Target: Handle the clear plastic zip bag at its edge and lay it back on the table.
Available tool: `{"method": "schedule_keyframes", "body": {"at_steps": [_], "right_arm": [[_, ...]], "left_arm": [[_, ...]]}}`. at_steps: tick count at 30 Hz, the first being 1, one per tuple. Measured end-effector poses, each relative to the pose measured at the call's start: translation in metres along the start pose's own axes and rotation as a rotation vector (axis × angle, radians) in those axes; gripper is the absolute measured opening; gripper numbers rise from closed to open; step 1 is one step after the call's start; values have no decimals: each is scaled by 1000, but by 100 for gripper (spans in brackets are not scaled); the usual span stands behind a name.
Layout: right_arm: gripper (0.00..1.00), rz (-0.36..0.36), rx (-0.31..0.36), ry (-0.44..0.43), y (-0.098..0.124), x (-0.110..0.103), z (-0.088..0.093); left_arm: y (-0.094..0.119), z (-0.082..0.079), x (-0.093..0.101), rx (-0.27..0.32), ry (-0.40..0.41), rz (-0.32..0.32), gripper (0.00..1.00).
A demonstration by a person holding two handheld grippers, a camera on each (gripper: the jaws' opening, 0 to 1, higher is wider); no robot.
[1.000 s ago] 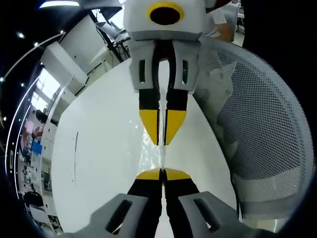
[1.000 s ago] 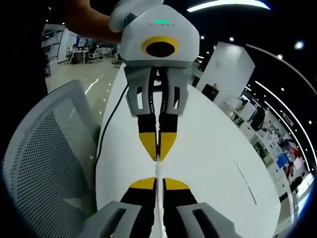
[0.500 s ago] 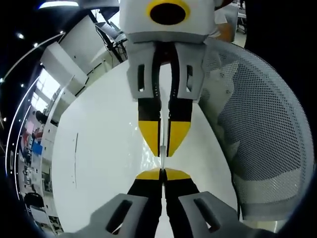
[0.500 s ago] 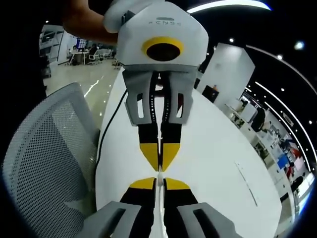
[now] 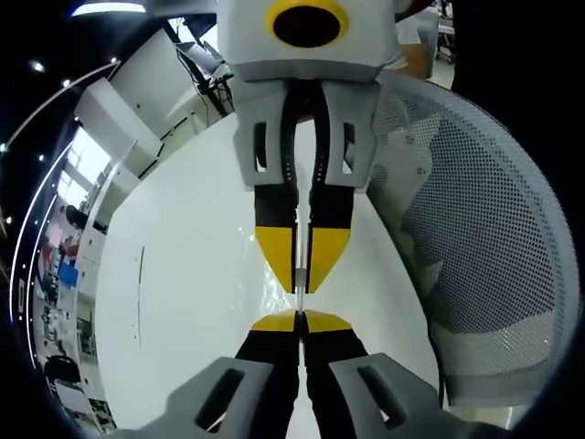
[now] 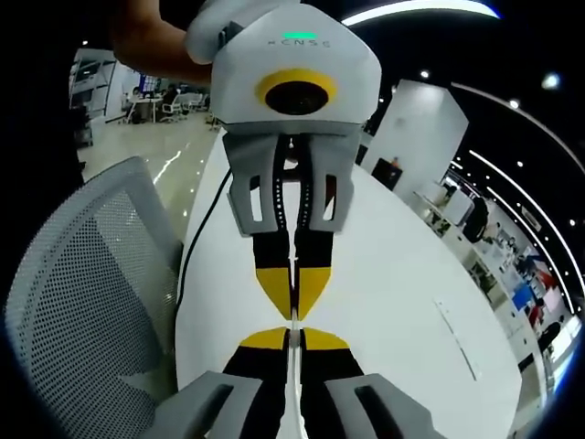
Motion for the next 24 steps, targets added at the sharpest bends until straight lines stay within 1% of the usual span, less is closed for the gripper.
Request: {"method": "schedule_keyframes", "body": {"at_steps": [12,24], "right_arm": [[0,-1,-2,-7,1,0,2],[0,10,-3,-11,5,1,4]], "left_arm": [[0,3,0,-5,6,3,0],[3,7,-2,-5,19,-8,0]]}}
Point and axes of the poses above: the point that each gripper's makers call its tool centre point, and the gripper's own axes: y roughly backward along the fingers, x roughly to its right, z roughly out of its underside, the point moved 8 cm from there along y, roughly backward along the fingers, and after that the axes turned 6 degrees about z, right-handed, at the moved point
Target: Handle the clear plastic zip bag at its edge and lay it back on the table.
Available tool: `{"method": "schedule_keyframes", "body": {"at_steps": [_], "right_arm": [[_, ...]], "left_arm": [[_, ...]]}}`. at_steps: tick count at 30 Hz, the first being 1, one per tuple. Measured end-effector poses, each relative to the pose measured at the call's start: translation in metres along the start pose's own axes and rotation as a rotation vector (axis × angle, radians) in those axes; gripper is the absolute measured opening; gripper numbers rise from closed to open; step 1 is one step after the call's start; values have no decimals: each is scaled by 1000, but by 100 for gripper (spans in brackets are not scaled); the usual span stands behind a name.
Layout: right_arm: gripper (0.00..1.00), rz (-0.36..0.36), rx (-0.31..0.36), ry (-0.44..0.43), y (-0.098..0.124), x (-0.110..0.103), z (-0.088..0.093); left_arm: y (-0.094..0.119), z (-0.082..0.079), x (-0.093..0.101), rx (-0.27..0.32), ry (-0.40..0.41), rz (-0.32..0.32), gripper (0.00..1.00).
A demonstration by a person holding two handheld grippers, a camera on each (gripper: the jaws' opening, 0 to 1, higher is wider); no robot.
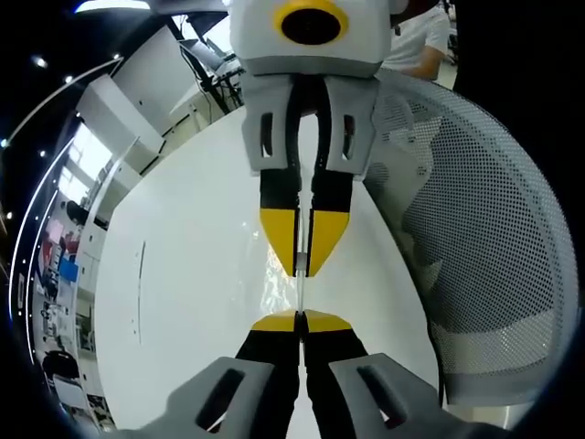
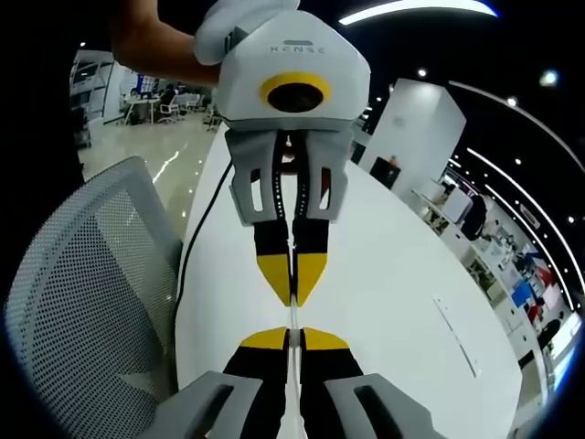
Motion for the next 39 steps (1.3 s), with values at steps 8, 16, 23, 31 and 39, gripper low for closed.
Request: {"method": "schedule_keyframes", "body": {"at_steps": [8,16,23,31,39], "right_arm": [[0,6,-2,-4,2,1,2],[0,9,-5,-11,4,2,4],[0,14,-7,-17,5,3,6],[0,18,-12,-24,8,3,9],[0,23,-22,-30,12,5,15]], "left_arm": [[1,1,-2,-2,4,-2,0],[2,2,-2,-6,9,-6,0],[4,4,-3,-8,16,-10,0],[4,6,-4,-11,22,-11,0],[6,10,-5,-19,28,-15,0]]}}
Point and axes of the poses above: the point that each gripper's makers call its tool centre point, and the gripper's own axes: y roughly backward along the fingers, x roughly to its right, z roughly out of its underside, the point moved 8 cm from there along y, roughly backward along the fingers, and after that the axes turned 6 degrees about z, right-handed, at the moved point
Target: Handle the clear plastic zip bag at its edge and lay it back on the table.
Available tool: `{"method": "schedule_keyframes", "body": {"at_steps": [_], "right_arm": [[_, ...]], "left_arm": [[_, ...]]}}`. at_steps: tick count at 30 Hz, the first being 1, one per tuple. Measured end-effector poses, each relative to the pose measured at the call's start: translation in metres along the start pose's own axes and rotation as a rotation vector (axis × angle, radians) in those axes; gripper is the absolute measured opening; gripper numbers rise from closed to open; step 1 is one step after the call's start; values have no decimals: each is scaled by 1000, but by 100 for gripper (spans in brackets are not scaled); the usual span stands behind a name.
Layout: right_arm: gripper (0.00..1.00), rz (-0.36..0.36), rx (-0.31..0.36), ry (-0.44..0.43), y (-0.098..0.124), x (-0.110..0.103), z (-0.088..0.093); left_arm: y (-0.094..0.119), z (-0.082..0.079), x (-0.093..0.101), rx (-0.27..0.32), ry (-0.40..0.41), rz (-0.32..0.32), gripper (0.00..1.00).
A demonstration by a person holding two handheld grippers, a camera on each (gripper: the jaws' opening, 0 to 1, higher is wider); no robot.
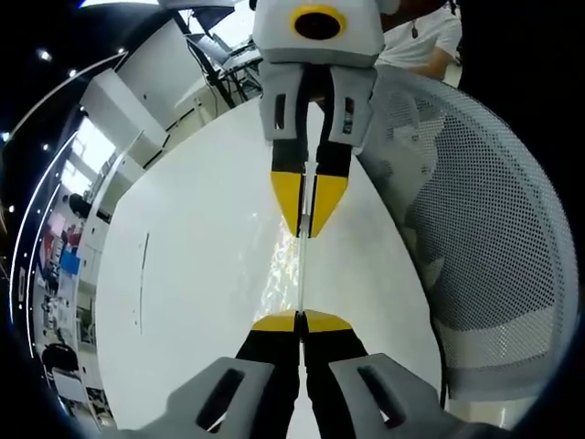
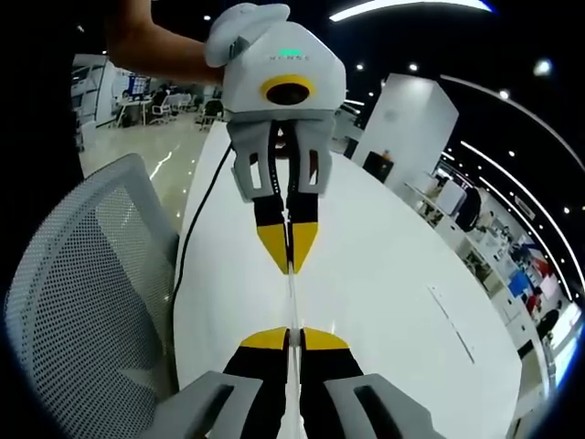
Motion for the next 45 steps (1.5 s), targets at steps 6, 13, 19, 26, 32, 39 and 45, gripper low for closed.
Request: {"method": "schedule_keyframes", "body": {"at_steps": [6,13,19,26,32,39,45], "right_arm": [[0,3,-5,-1,2,1,2],[0,9,-10,-4,5,2,6],[0,12,-10,-7,6,2,6],[0,13,-14,-9,7,2,8],[0,13,-16,-12,8,1,9],[0,19,-20,-14,10,2,10],[0,22,-24,-18,12,2,12]], "left_arm": [[0,1,0,-2,5,-3,0],[1,1,-1,-1,11,-6,0],[1,2,-1,2,16,-9,0],[2,4,-2,3,23,-9,0],[2,5,-3,4,28,-10,0],[2,8,-3,1,30,-11,0],[2,8,-4,1,33,-15,0]]}}
Point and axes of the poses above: the point that each gripper's makers call its tool centre point, and the gripper's own axes: y roughly backward along the fingers, x roughly to its right, z roughly out of its underside, the point moved 8 cm from there along y, roughly backward along the fingers, and after that the axes turned 6 degrees about z, right-handed, at the moved point
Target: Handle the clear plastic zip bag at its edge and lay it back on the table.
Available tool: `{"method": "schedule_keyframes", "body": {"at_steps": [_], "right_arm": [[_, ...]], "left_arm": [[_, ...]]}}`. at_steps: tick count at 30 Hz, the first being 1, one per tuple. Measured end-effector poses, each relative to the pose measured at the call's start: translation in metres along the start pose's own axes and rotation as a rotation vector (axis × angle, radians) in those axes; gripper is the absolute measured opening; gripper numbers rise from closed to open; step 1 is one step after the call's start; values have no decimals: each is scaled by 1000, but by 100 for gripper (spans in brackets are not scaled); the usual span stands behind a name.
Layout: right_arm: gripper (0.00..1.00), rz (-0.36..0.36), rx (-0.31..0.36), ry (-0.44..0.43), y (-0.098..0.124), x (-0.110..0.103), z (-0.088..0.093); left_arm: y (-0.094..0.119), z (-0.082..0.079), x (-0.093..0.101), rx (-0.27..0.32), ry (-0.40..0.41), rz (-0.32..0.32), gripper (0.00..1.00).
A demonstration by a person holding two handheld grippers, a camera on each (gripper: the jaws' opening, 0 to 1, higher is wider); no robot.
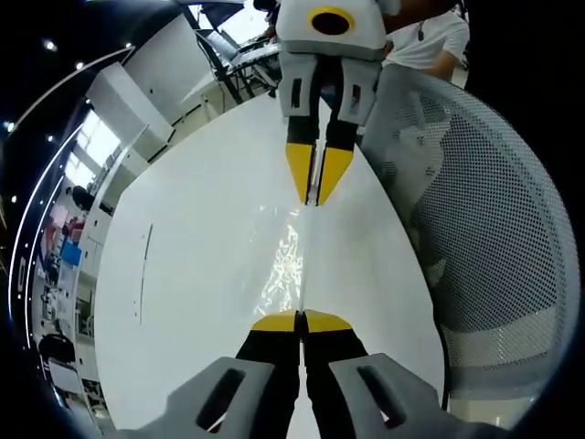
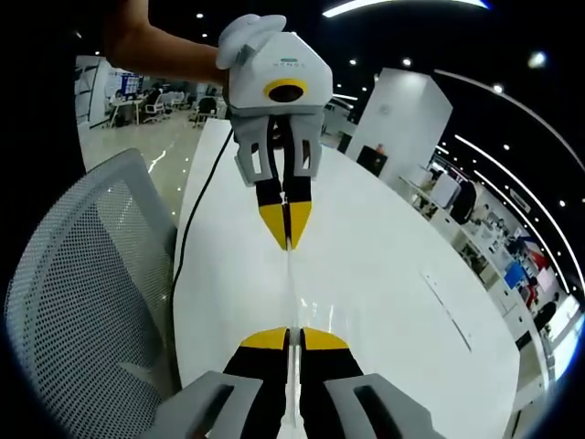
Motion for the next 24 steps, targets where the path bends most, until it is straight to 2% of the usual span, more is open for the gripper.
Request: {"method": "schedule_keyframes", "body": {"at_steps": [24], "right_arm": [[0,15,-23,-12,8,1,10]], "left_arm": [[3,6,1,1,31,-14,0]]}}
Point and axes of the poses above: the point that each gripper's makers call its tool centre point, and the gripper's own axes: y roughly backward along the fingers, x roughly to its right, z roughly out of its underside, the point moved 8 cm from there along y, roughly backward along the fingers, and after that the axes turned 6 degrees about z, right-handed, at the moved point
